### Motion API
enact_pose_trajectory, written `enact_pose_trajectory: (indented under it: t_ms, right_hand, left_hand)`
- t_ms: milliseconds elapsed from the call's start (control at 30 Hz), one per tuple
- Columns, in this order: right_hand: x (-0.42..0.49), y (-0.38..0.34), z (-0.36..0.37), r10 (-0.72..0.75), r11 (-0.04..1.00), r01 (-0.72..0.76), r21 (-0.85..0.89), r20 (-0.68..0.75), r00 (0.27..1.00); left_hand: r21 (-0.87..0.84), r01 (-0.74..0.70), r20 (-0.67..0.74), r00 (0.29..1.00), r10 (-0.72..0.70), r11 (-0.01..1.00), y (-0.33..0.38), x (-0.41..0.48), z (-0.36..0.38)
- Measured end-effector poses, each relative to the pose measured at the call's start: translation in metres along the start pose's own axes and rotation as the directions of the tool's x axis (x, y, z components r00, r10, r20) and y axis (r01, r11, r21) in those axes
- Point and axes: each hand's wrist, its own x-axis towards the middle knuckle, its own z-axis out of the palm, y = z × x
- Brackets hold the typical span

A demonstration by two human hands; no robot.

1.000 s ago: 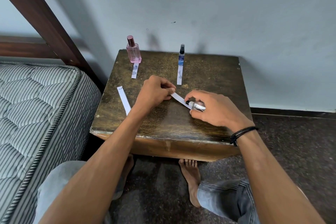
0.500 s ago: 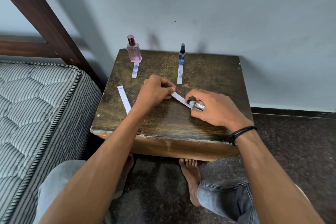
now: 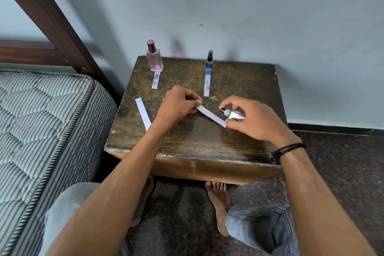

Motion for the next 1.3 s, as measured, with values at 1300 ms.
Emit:
enact_pose_trajectory:
  t_ms: [1300]
  right_hand:
    - [0.002,0.005,0.000,0.034,0.999,-0.033,0.037,-0.025,0.999]
  left_hand:
    - [0.627,-0.332,0.005,0.906,0.423,0.705,0.008,-0.014,0.004]
